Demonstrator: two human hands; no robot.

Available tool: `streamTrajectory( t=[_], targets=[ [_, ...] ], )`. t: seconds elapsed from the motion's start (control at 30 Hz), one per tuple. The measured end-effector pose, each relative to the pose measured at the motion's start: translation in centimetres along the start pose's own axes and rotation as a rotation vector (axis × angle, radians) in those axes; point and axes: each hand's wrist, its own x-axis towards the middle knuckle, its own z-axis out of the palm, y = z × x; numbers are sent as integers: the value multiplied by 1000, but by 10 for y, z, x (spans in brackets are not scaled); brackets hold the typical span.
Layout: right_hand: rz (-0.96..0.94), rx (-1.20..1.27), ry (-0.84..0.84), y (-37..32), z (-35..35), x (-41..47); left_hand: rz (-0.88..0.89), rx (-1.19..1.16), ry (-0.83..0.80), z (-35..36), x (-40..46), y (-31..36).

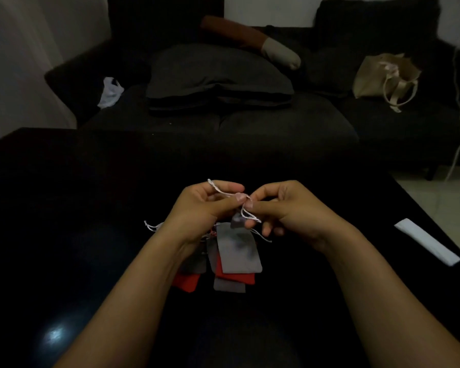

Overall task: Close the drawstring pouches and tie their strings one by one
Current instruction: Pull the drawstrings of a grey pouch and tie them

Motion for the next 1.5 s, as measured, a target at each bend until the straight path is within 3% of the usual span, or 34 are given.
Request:
streamTrajectory(
  t=[0.27, 0.4, 0.6, 0.83, 0.93, 1.2, 1.37, 1.5],
  targets=[
    [-12, 79, -17, -1, 8, 2, 415, 471, 180, 0, 1, -4],
    [58, 197, -30, -1, 10, 5, 525, 538, 278, 3, -2, -4],
    [154, 356, 31, -2, 20, 7, 402, 329, 261, -4, -2, 0],
    [109, 718, -3, 2, 36, 12, 348, 234, 154, -2, -2, 1],
    [99, 772, 62, 5, 38, 15, 311, 195, 114, 0, -4, 1],
    [68, 950, 231, -2, 24, 14, 286, 90, 256, -9, 3, 5],
    [10, 1037, 224, -6, 9, 9, 302, -156, 386, -13, 3, 10],
    [-19, 972, 258, -5, 12, 8, 317, 26, 273, -12, 2, 8]
  ],
)
